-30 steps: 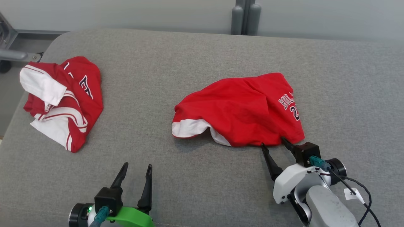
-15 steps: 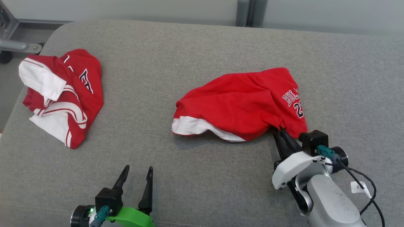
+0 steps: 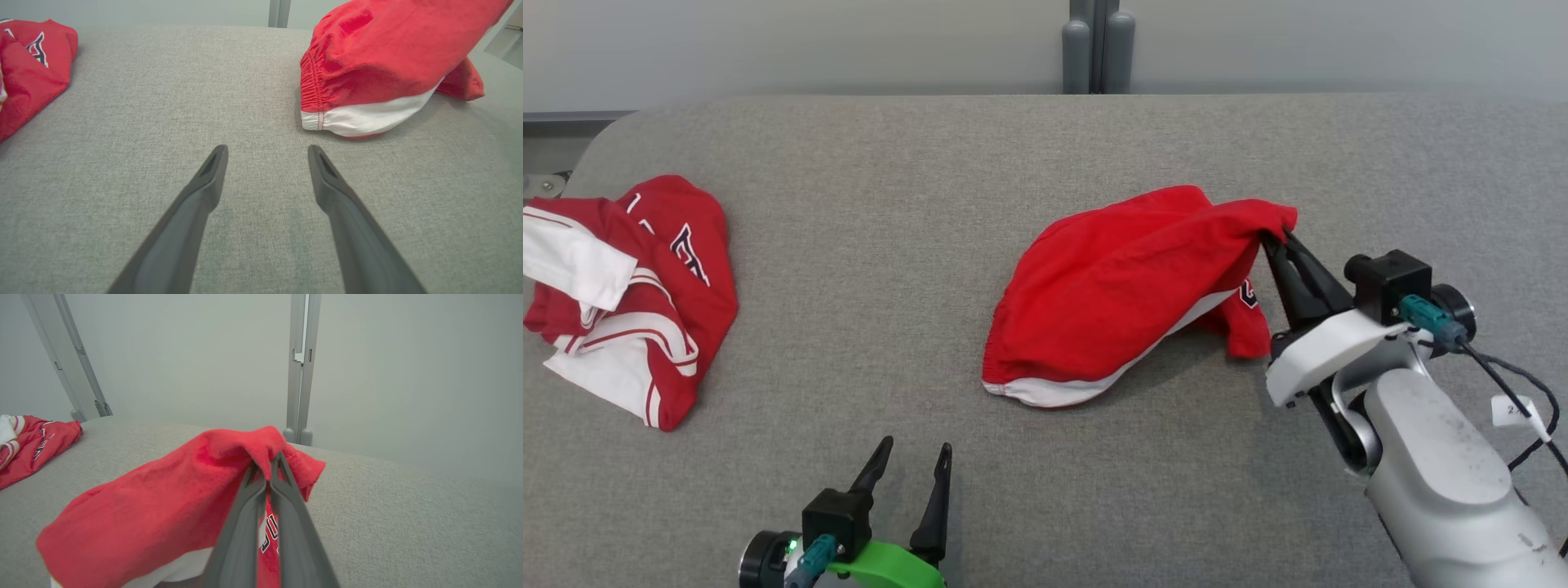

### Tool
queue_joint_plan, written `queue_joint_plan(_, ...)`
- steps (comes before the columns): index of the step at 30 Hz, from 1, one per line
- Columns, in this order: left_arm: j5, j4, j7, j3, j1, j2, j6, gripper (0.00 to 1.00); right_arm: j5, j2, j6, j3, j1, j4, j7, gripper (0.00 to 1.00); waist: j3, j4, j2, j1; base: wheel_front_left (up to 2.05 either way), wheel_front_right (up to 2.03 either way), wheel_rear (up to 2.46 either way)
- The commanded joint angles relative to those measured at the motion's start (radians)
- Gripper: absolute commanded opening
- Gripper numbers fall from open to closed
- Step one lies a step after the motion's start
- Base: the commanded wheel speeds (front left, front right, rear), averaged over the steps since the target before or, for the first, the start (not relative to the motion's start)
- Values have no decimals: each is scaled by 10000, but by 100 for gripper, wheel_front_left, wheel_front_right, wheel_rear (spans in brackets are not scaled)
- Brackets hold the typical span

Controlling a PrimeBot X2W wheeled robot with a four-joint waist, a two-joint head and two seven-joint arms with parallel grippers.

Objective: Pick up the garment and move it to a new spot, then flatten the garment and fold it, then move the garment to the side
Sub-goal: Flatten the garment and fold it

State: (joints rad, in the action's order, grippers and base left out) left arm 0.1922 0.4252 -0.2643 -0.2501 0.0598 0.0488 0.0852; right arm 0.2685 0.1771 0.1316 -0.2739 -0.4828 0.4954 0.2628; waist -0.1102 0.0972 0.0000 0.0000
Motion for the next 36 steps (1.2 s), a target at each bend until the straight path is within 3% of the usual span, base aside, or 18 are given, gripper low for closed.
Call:
queue_joint_plan(1, 50, -3, -1, -40, 191, 31, 37, 100, -128, 87, -17, 27, -174, 178, 27, 0, -141, 318, 0, 0, 0, 0, 0)
queue_joint_plan(8, -30, 48, -1, -540, 494, 29, 98, 100, -809, 459, -17, 770, -1832, 3151, 21, 0, -595, 1804, 0, 0, 0, 0, 0)
queue_joint_plan(9, -74, 39, -1, -570, 496, 28, 106, 100, -1053, 512, -17, 913, -2041, 3646, 21, 4, -635, 1986, 0, 0, 0, 0, 0)
queue_joint_plan(10, -81, 37, -1, -602, 483, 28, 116, 100, -1257, 590, -17, 1155, -2214, 4141, 11, 39, -682, 2149, 0, 0, 0, 0, 0)
queue_joint_plan(11, -79, 12, -1, -596, 480, 29, 102, 100, -1423, 669, -17, 1519, -2372, 4651, 9, 100, -713, 2300, 0, 0, 0, 0, 0)
queue_joint_plan(15, -45, -71, -1, -500, 309, 28, 39, 100, -2160, 647, -16, 2846, -2695, 5518, 24, 100, -630, 2479, 0, 0, 0, 0, 0)
queue_joint_plan(21, 78, -283, -1, -256, 113, 25, -10, 100, -2660, 86, -17, 3858, -1463, 4224, 26, 100, -263, 1528, 0, 0, 0, 0, 0)
queue_joint_plan(36, 331, -457, -1, -445, 1055, 31, 143, 100, -1868, -672, -17, 3098, 2013, 877, 30, 100, -100, -1507, 0, 0, 0, 0, 0)
